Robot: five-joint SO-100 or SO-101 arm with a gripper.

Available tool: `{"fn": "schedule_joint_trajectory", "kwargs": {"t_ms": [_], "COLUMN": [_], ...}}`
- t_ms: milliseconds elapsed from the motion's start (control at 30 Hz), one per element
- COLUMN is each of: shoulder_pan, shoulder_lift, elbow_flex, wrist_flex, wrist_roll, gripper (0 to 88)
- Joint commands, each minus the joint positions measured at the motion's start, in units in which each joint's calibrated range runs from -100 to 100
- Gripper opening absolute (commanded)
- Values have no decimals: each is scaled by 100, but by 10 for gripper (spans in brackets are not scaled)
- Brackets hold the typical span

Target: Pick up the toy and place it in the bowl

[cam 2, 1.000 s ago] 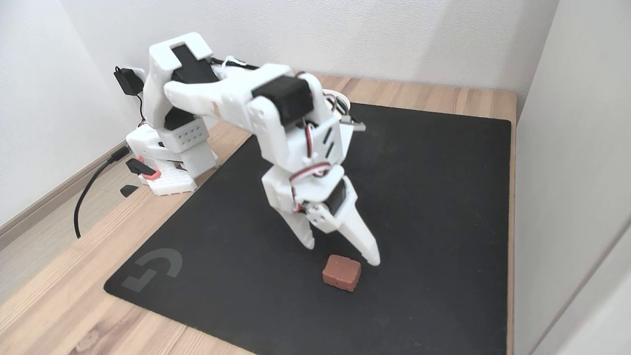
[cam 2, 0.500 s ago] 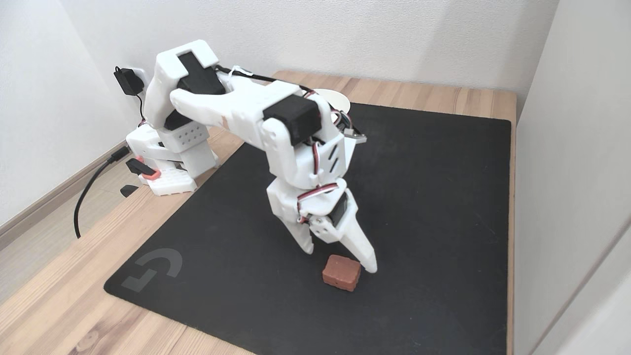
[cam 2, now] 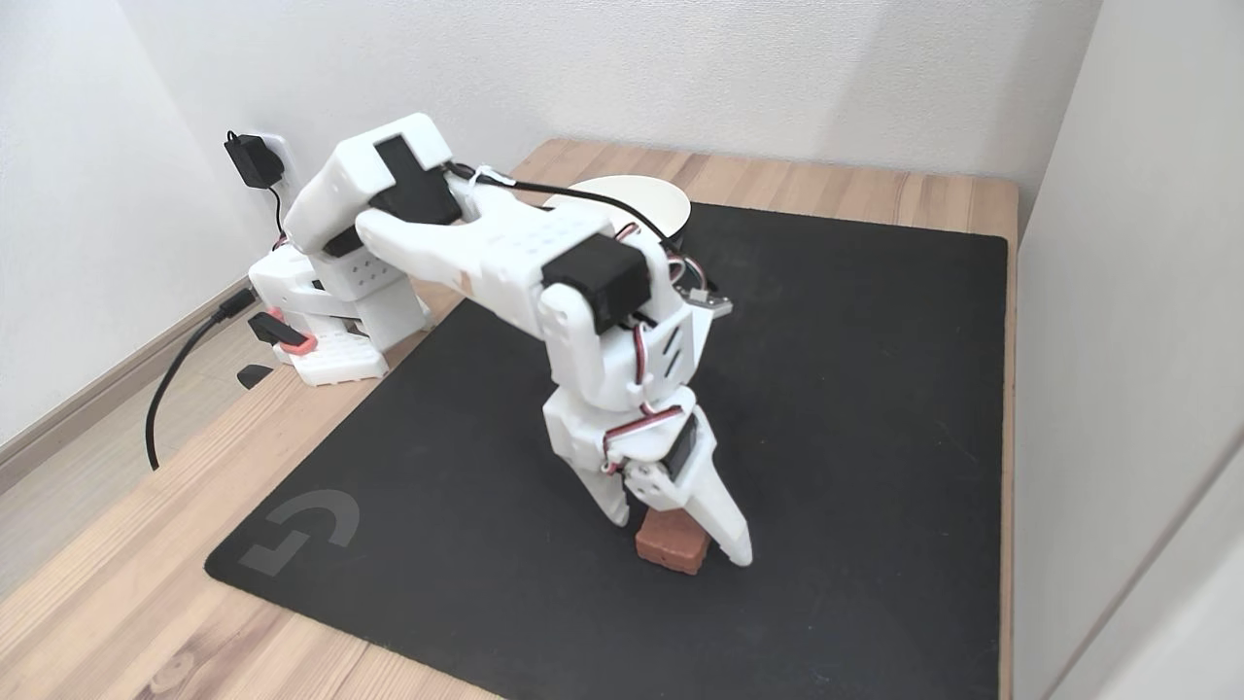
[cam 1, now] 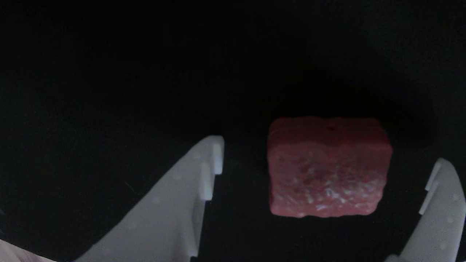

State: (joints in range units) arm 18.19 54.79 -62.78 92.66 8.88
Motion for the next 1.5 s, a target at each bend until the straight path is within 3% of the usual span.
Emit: {"fn": "schedule_joint_trajectory", "kwargs": {"t_ms": [0, 367, 467, 500, 633, 667, 1267, 1467], "shoulder_pan": [-16, 1, 17, 26, 34, 43, 26, -116], "shoulder_lift": [94, 144, 144, 144, 144, 144, -673, -1590], "elbow_flex": [-180, -171, -171, -180, -171, -171, -279, -252], "wrist_flex": [-70, -36, -78, -87, -231, -231, -315, -595], "wrist_roll": [-6, -11, -11, -16, -16, -16, -27, -726], "gripper": [393, 383, 294, 213, 28, 18, 23, 22]}}
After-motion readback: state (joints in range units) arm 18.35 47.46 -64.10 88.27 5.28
